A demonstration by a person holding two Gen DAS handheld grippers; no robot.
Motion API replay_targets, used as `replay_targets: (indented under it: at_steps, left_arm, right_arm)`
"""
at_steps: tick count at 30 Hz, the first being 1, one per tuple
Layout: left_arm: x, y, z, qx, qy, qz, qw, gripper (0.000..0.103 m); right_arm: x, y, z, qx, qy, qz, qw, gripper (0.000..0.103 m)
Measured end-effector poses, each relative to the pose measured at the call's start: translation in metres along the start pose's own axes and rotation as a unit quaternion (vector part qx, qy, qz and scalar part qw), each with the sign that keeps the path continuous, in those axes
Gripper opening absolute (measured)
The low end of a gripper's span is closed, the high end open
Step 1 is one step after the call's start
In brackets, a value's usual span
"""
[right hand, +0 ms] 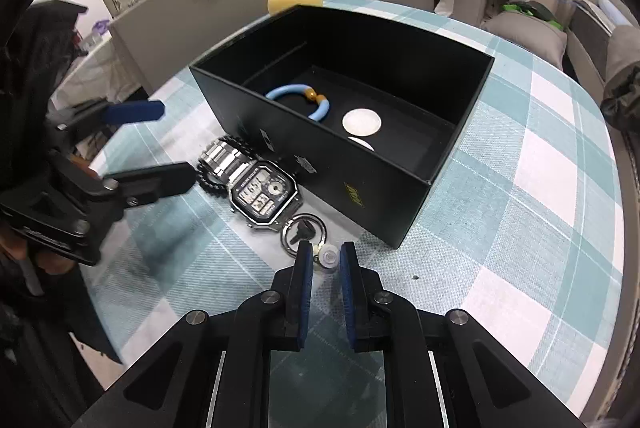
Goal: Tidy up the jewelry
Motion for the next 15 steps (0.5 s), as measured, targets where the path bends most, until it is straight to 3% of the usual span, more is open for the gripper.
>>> replay_targets:
  at_steps: [7, 15]
  left_arm:
    - [0.002, 0.003, 0.002, 0.004, -0.004, -0.011, 0.9999, 0.101]
    - [0.005, 0.008, 0.006, 0.033, -0.014, -0.029, 0.9990, 0.101]
  right_arm:
    - [-0.004, -0.022, -0.004, -0.017, -0.011, 0.040, 0.999, 0.013]
    - [-0.005, -0.022, -0.004, -0.020, -0.008, 0.038, 0.999, 0.013]
Point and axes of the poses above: each gripper's, at about its wrist camera, not at the fingertips, and y roughly the way its jaws point, z to its right, x to its underside, the point moved 3 cm from there along y, roughly the way its jaws point, and after that the axes turned 13 degrees about z, right-handed, at the moved point
